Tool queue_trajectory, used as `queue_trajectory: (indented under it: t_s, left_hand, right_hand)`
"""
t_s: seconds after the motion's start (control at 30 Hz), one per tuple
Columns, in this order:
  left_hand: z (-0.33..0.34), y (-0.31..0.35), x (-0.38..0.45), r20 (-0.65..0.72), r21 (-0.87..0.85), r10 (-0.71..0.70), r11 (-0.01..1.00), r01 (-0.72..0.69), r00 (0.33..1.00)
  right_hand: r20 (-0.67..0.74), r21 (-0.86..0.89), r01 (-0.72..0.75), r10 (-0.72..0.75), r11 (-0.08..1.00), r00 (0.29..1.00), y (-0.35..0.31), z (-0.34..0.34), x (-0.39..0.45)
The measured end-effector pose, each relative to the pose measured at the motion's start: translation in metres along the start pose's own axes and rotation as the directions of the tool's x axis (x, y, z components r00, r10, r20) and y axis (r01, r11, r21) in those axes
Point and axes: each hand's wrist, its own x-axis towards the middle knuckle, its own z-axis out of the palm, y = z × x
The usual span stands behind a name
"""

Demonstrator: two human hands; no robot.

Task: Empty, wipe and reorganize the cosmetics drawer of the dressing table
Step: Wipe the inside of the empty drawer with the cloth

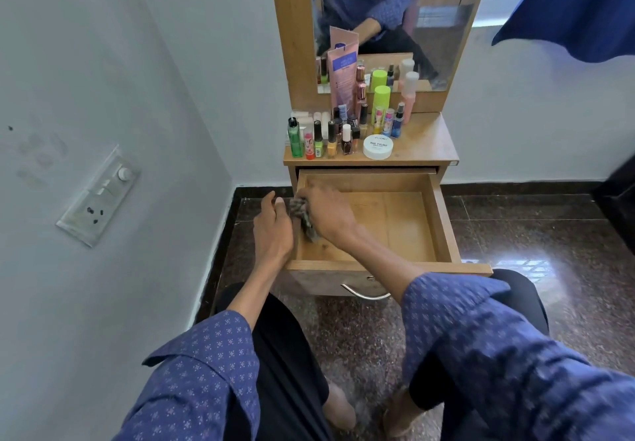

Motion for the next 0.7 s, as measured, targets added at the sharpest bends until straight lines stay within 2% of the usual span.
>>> queue_trajectory:
  t_s: [0.1, 0.17, 0.33, 0.43, 0.5, 0.6, 0.7]
  left_hand:
    - [0.001, -0.003, 0.002, -0.023, -0.007, 0.004, 1.0, -0.004, 1.0]
    - [0.001, -0.004, 0.002, -0.024, -0.012, -0.005, 1.0, 0.004, 1.0]
    - [0.001, -0.002, 0.0, -0.005, -0.006, 0.015, 1.0, -0.015, 1.0]
    - [0.001, -0.002, 0.001, -0.003, 0.003, 0.033, 0.999, -0.033, 0.999]
    - [0.001, -0.003, 0.001, 0.018, 0.01, 0.044, 0.999, -0.044, 0.999]
    - [0.001, -0.001, -0.001, 0.052, 0.047, 0.081, 0.995, -0.083, 0.995]
    - [0.003, 0.001, -0.005, 0.026, 0.115, 0.123, 0.985, -0.125, 0.992]
  right_hand:
    - [-0.045, -0.061, -0.009, 0.006, 0.998, 0.999, 0.003, 0.006, 0.021]
    - [-0.025, -0.063, 0.011, -0.013, 0.998, 1.0, 0.005, 0.008, 0.028]
    - [0.116, -0.037, 0.177, -0.172, 0.983, 0.978, 0.012, 0.007, 0.006]
    - [0.272, 0.014, 0.3, -0.292, 0.954, 0.917, 0.009, 0.005, -0.026]
    - [0.326, 0.02, 0.344, -0.332, 0.939, 0.885, 0.007, 0.002, -0.036]
    - [0.233, -0.011, 0.237, -0.228, 0.971, 0.945, 0.005, 0.004, -0.027]
    - [0.029, -0.033, 0.095, -0.094, 0.995, 0.995, 0.003, 0.021, 0.002]
